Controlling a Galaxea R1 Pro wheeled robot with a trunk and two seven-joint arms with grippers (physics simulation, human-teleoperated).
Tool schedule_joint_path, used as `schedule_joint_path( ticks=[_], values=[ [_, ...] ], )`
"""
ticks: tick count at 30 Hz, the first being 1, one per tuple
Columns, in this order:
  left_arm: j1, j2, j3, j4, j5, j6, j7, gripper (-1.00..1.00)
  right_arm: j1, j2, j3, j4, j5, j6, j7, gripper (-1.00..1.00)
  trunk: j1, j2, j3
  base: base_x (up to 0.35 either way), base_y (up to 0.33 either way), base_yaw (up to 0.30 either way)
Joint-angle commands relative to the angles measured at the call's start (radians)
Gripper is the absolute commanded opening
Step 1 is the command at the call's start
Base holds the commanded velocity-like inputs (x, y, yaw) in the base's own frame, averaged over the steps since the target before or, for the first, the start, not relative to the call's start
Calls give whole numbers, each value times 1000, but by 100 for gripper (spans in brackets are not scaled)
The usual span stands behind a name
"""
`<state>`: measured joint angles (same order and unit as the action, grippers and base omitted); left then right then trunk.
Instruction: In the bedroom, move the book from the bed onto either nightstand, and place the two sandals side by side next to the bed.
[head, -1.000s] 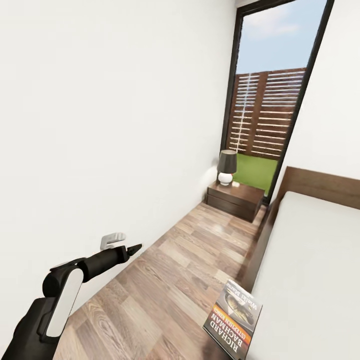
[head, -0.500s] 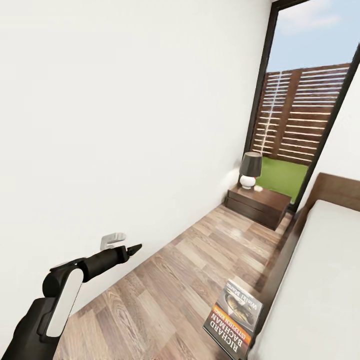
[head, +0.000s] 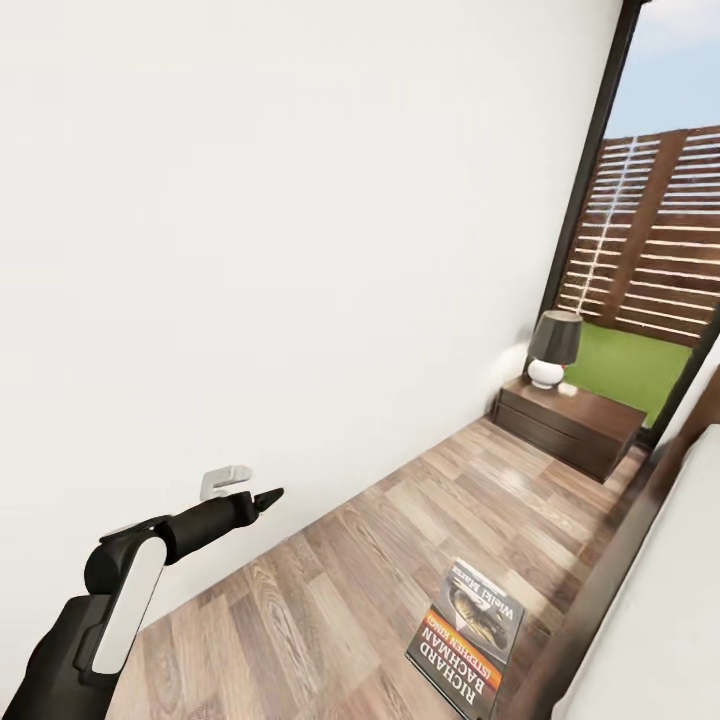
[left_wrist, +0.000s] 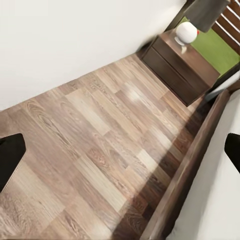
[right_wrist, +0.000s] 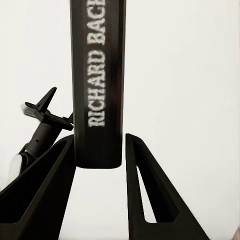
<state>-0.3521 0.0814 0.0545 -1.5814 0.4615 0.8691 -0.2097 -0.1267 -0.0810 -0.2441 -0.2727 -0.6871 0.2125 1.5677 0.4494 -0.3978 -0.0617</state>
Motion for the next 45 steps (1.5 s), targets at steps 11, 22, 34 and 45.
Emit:
schedule_joint_path(
  ticks=[11,22,34,45],
  values=[
    [-1,0,1,0,-4,5,-7,100,-1,0,1,0,-5,10,3,-100,1,-2,-2,0,34,243],
    [-2,0,2,0,-4,4,-7,100,-1,0,0,0,-5,10,3,-100,1,-2,-2,0,35,39],
    [-1,0,1,0,-4,5,-7,100,-1,0,1,0,-5,10,3,-100,1,-2,-2,0,3,65],
    [-2,0,1,0,-4,5,-7,100,-1,0,0,0,-3,-3,3,-100,1,-2,-2,0,0,213]
  ],
)
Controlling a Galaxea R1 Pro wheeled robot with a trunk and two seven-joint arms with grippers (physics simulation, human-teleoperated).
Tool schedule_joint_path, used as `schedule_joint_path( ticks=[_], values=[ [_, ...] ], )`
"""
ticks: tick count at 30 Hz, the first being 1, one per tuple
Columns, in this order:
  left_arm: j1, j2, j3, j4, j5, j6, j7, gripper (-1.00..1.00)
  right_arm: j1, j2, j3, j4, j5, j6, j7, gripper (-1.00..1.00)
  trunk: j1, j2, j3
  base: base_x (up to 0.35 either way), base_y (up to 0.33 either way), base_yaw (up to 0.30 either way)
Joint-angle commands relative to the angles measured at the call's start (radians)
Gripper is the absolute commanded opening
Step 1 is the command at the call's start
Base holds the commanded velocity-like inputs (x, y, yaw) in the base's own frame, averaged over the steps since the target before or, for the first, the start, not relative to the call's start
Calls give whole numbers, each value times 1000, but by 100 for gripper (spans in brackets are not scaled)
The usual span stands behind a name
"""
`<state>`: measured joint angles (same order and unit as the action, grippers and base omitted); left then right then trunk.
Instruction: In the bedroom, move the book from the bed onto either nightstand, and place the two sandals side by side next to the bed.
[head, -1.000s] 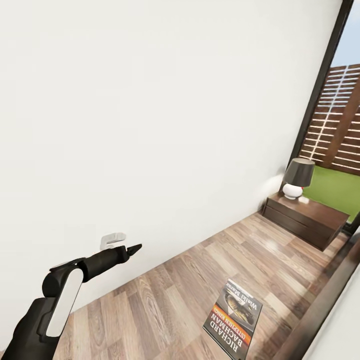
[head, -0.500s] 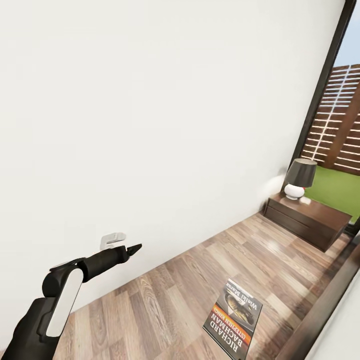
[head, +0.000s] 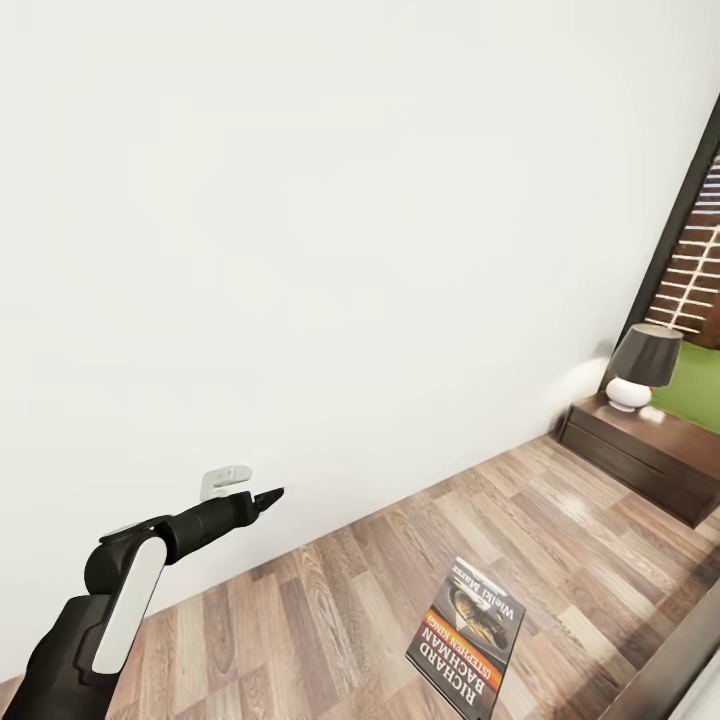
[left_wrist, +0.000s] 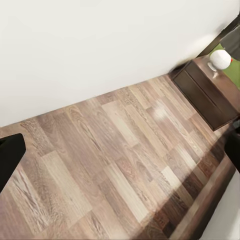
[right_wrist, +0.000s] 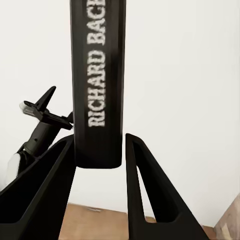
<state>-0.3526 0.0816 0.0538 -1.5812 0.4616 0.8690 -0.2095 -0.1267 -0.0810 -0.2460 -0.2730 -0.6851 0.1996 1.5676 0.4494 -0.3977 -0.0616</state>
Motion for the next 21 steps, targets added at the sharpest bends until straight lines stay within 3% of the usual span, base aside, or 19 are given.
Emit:
schedule_joint_path(
  ticks=[1,8,21],
  values=[
    [-1,0,1,0,-4,5,-7,100,-1,0,2,1,-5,-7,3,-100,1,-2,-2,14,6,80],
    [-1,0,1,0,-4,5,-6,100,-1,0,2,1,-6,-45,3,-100,1,-2,-2,109,61,33],
    [-2,1,3,1,-4,5,-7,100,-1,0,2,1,-7,-54,3,-100,1,-2,-2,283,102,2]
  ],
)
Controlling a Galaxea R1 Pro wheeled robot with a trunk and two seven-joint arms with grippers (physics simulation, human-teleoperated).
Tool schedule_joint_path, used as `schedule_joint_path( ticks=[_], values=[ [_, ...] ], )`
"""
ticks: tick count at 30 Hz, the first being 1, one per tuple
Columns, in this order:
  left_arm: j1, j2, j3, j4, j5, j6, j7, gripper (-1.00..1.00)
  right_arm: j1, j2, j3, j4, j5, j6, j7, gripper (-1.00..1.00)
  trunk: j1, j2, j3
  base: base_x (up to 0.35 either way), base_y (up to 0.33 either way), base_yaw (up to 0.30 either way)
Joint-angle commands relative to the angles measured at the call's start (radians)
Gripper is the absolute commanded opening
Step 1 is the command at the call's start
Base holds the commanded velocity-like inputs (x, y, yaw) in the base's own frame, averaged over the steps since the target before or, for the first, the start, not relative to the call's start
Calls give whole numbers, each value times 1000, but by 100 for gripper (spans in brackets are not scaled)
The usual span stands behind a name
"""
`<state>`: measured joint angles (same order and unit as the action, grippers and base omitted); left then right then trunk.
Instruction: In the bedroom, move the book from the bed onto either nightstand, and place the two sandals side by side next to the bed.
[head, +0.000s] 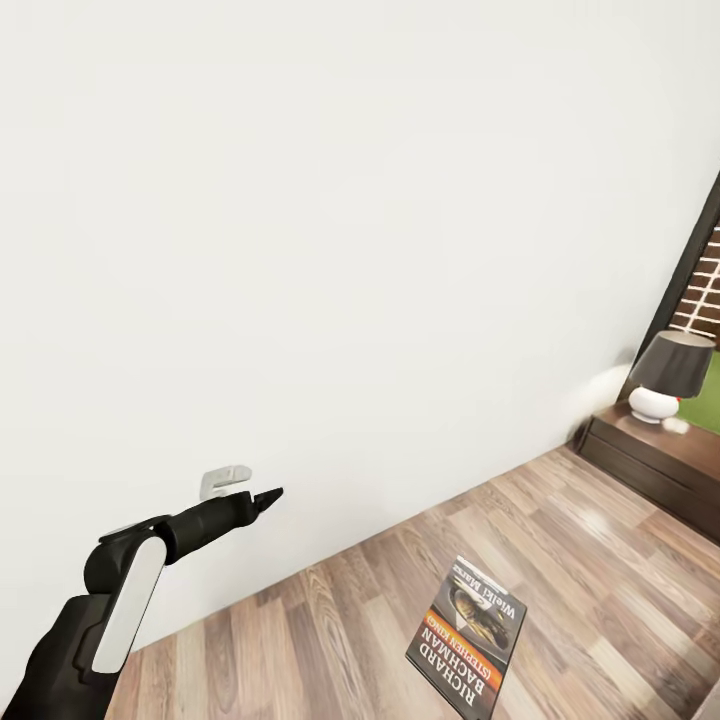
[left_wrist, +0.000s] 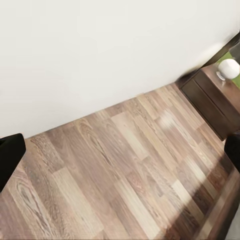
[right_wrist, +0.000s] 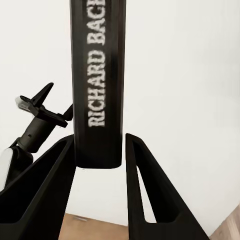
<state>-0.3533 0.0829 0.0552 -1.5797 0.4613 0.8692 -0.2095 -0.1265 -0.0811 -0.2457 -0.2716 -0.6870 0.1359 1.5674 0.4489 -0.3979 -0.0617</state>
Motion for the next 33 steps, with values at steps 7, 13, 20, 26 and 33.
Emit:
schedule_joint_path(
  ticks=[7,13,20,26,33],
  values=[
    [-1,0,1,0,-4,5,-7,100,-1,0,3,0,-5,10,3,-100,1,-2,-2,167,25,-122],
    [-1,0,1,-1,-3,5,-7,100,-1,0,3,0,-5,10,3,-100,1,-2,-2,196,91,-212],
    [-1,0,0,-1,-3,5,-7,100,-1,0,3,0,-5,10,3,-100,1,-2,-2,270,85,-231],
    [-1,0,1,0,-3,5,-8,100,-1,0,3,0,-4,10,3,-100,1,-2,-2,140,46,-85],
    [-1,0,1,0,-3,5,-7,100,-1,0,3,0,-3,9,3,-100,1,-2,-2,188,113,-61]
  ],
)
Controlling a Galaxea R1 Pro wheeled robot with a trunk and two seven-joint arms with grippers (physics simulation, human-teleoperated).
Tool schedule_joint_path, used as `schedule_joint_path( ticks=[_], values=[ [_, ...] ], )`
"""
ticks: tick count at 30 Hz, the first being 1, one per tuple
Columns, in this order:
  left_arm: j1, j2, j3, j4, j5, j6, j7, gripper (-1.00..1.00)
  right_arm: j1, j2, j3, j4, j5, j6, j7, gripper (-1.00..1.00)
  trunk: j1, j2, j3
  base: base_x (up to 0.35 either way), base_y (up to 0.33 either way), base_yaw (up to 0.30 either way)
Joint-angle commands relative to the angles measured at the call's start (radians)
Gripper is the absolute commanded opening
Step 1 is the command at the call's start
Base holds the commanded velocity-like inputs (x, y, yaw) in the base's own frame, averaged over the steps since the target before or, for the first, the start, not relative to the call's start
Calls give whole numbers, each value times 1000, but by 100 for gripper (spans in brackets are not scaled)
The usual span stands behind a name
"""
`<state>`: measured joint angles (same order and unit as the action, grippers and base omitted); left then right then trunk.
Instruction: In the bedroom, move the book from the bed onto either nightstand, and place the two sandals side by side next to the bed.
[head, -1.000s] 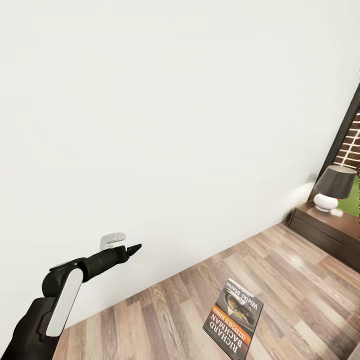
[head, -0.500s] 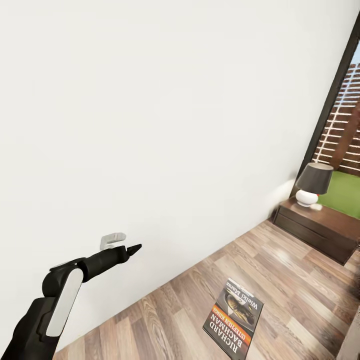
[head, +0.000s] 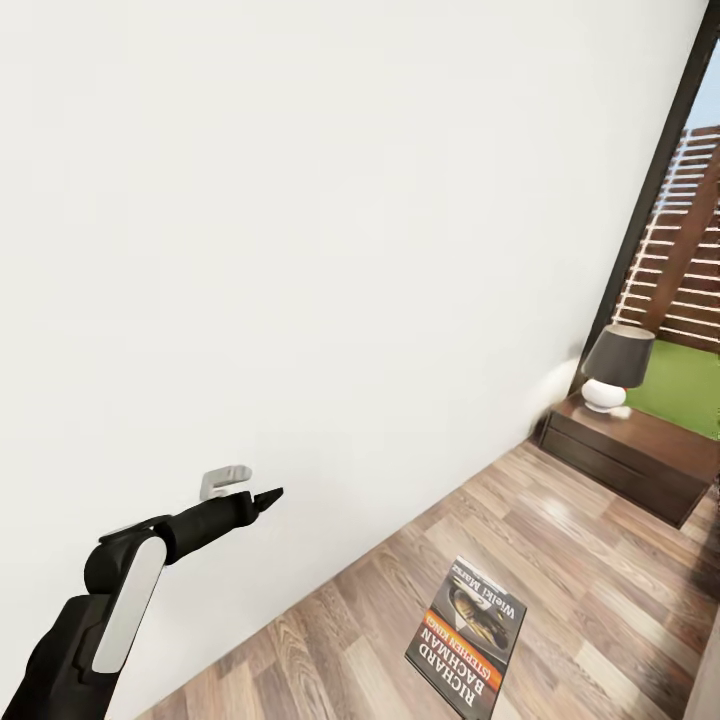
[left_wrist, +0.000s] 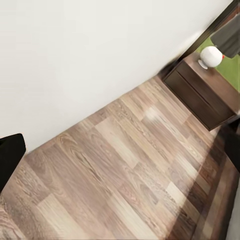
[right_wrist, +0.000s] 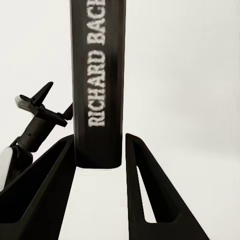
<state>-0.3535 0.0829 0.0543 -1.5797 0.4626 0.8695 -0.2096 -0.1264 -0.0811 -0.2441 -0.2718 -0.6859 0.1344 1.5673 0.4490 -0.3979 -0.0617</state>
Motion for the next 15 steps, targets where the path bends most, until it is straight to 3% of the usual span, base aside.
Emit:
schedule_joint_path(
  ticks=[1,8,15],
  values=[
    [-1,0,1,0,-4,5,-7,100,-1,0,2,0,-4,10,3,-100,1,-2,-2,241,129,-157],
    [-1,0,2,0,-4,5,-8,100,-1,0,2,0,-3,10,3,-100,1,-2,-2,221,112,-216],
    [-1,0,2,0,-4,5,-10,100,-1,0,2,0,-2,10,3,-100,1,-2,-2,66,33,-250]
  ],
)
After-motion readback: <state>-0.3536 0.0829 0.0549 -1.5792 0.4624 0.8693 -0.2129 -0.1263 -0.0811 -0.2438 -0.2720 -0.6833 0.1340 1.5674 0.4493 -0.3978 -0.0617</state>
